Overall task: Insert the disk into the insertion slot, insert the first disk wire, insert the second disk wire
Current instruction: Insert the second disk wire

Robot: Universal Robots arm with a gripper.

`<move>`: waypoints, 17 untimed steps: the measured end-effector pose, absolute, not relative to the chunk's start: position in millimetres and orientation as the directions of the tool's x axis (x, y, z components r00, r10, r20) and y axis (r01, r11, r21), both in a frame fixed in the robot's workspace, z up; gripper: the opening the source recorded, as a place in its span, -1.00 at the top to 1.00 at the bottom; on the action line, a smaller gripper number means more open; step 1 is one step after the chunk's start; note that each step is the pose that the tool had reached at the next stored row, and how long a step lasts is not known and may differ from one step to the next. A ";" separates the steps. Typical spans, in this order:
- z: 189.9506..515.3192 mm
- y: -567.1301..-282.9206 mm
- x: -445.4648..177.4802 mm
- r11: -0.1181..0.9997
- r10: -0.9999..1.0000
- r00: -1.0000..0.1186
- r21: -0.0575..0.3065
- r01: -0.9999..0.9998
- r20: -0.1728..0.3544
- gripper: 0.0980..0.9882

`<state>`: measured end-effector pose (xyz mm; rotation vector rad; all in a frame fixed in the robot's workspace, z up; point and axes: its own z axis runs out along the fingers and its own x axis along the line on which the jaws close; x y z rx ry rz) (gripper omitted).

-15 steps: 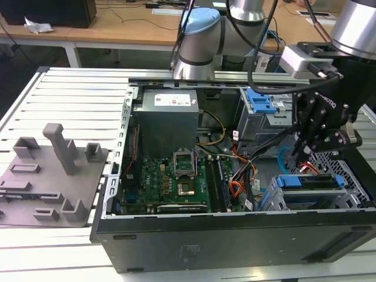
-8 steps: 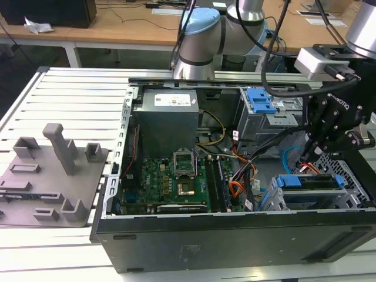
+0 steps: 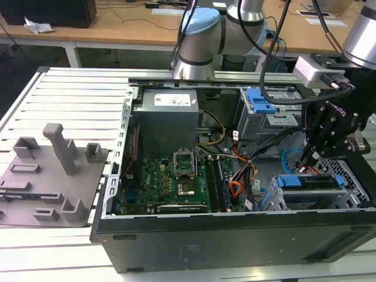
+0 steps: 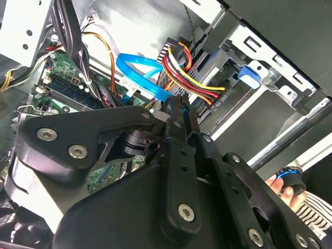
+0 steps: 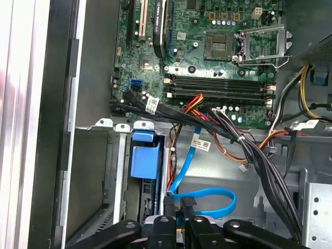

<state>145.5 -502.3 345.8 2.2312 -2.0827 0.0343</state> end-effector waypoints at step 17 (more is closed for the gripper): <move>345.6 -519.2 145.6 0.082 -0.994 -0.078 0.050 -0.995 0.070 0.86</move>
